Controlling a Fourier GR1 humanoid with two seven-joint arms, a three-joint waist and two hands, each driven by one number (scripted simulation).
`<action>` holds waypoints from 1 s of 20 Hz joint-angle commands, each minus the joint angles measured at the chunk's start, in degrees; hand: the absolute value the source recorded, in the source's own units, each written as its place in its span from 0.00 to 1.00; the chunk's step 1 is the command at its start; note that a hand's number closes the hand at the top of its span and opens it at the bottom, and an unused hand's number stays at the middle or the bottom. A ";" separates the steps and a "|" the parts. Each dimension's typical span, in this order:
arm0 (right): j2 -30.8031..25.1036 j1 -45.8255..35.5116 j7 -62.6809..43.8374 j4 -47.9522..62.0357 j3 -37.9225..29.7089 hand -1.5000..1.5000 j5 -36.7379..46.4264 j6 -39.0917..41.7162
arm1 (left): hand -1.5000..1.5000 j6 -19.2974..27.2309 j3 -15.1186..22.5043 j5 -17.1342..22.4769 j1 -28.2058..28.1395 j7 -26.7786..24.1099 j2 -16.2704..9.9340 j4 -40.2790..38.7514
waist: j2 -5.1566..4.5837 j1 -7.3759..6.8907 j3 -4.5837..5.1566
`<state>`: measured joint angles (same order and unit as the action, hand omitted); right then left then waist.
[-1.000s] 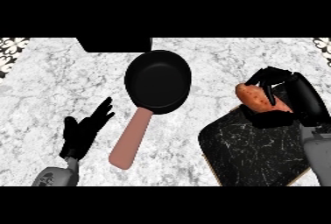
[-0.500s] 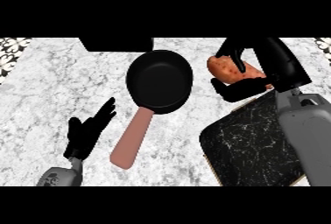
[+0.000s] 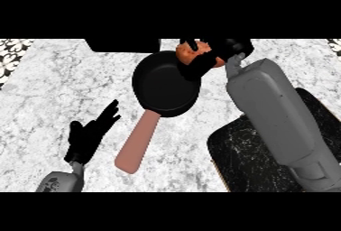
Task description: Pick the sweet potato from the tray and place it in the pot
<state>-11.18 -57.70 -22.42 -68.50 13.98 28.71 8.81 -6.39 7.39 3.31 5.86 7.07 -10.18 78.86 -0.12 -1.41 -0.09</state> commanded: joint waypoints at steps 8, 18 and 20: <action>5.49 -12.95 -3.60 23.24 11.14 1.00 16.75 1.99 | 0.50 -1.15 -0.08 -0.11 0.30 0.11 0.23 -1.71 | -0.50 -0.78 0.19; 11.12 -16.11 -13.44 38.73 9.39 0.00 6.00 11.84 | 0.50 -1.49 0.49 -0.27 0.91 3.49 0.64 0.65 | -0.48 -1.75 0.14; 11.15 -13.49 -10.72 34.98 10.96 0.00 2.33 5.64 | 0.50 0.07 2.27 -1.40 -1.27 2.29 2.80 2.19 | -0.39 -2.14 0.12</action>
<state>-0.56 -72.58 -34.34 -33.25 23.59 35.48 18.20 -7.13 8.17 2.47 7.17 8.46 -8.87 79.18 -0.59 -3.21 -0.01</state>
